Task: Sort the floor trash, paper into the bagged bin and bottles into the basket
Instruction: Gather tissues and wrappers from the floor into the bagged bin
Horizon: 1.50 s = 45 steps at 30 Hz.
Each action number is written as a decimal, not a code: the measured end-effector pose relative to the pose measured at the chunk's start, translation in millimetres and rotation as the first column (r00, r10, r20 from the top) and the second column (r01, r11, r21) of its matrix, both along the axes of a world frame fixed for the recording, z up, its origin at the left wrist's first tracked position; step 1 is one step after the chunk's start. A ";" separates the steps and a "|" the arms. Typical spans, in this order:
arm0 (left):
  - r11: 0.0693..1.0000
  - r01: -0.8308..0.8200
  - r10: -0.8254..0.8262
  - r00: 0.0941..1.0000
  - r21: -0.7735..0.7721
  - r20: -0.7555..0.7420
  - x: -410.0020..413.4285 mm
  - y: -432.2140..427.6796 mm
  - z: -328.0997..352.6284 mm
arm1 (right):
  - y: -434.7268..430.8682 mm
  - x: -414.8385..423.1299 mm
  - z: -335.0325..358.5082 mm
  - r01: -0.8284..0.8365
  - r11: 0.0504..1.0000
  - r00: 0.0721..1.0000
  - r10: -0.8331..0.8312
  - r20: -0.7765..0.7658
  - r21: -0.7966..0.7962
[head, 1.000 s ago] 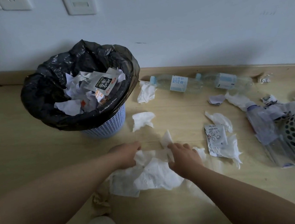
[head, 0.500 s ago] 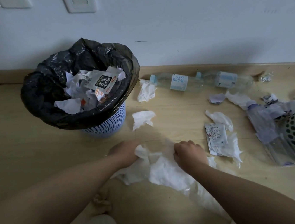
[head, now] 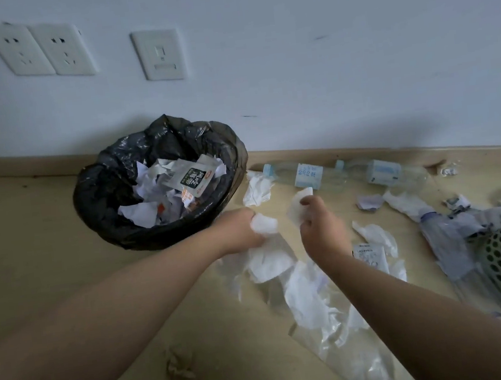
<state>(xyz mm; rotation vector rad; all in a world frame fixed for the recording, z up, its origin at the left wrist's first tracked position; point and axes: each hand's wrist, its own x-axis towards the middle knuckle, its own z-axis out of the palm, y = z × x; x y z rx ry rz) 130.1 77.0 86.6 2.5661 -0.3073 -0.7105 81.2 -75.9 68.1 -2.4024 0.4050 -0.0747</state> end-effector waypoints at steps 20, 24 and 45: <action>0.474 -0.569 0.697 0.709 -0.672 -0.108 25.8 11.1 81.1 | 60.2 36.6 79.2 -0.045 0.292 0.999 0.019 0.041 0.956; 0.345 -0.397 0.886 0.436 -0.851 0.156 47.9 38.9 93.1 | 66.3 40.7 76.7 -0.012 0.402 1.000 -0.004 0.015 0.915; 0.957 -0.279 0.283 0.958 0.079 -0.049 64.4 62.3 60.0 | 52.5 29.1 38.0 0.137 0.571 0.988 -0.023 -0.151 0.810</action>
